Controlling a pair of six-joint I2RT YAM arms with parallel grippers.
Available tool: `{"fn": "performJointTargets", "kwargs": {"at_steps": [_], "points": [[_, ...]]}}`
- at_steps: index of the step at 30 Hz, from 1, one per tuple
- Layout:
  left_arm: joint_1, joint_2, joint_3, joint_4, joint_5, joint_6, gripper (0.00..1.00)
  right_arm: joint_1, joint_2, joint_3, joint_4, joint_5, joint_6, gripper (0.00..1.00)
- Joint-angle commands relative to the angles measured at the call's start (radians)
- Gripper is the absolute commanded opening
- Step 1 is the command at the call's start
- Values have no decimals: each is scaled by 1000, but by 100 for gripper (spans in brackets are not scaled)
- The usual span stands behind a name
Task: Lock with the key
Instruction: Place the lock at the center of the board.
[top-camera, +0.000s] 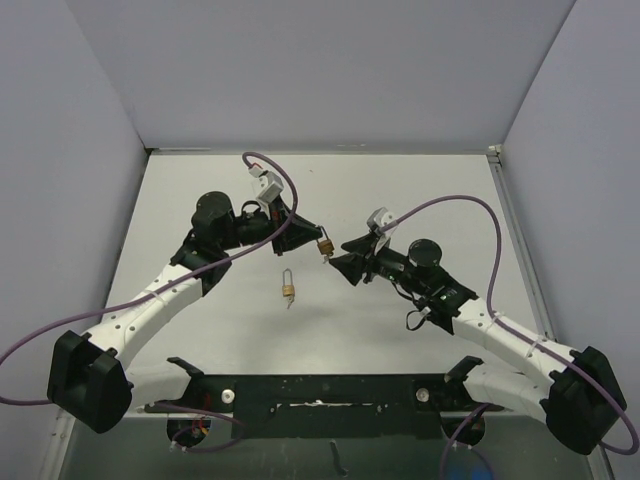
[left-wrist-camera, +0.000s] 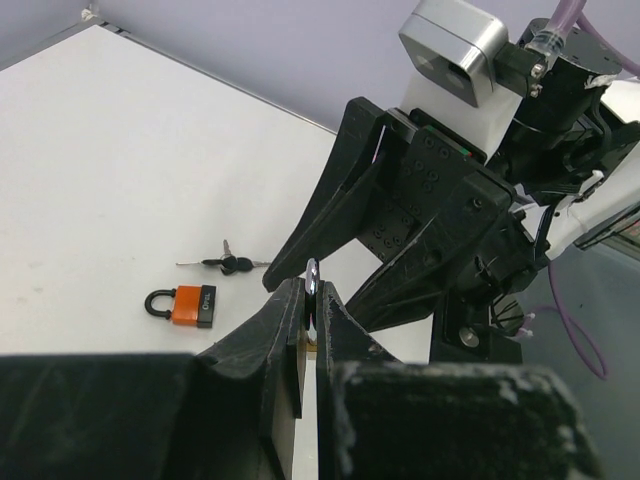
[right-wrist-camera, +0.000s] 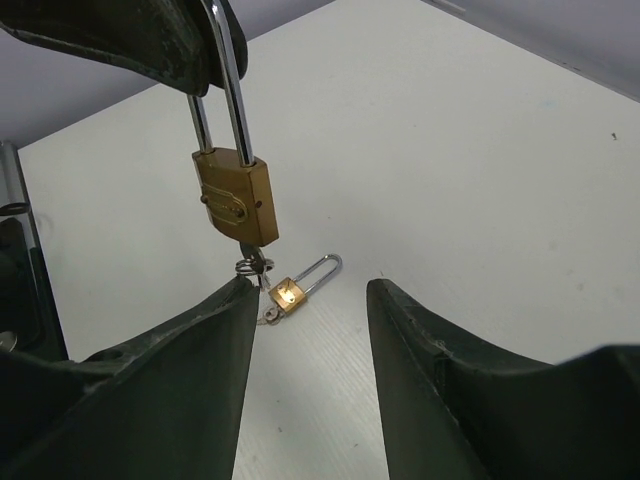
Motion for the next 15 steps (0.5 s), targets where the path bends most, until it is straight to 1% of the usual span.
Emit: {"fn": "performJointTargets", "kwargs": {"at_steps": [1,12,13,15], "points": [[9,-4,13,83,13,-19,0,21,11,34,95,-35,10,48],[11,-8,7,97,21,-28,0,40,15,38,127,-19,6,47],[11,-9,5,101,23,-32,0,41,17,40,127,-14,4,45],[10,-10,5,104,30,-34,0,40,25,40,132,-4,4,37]]}}
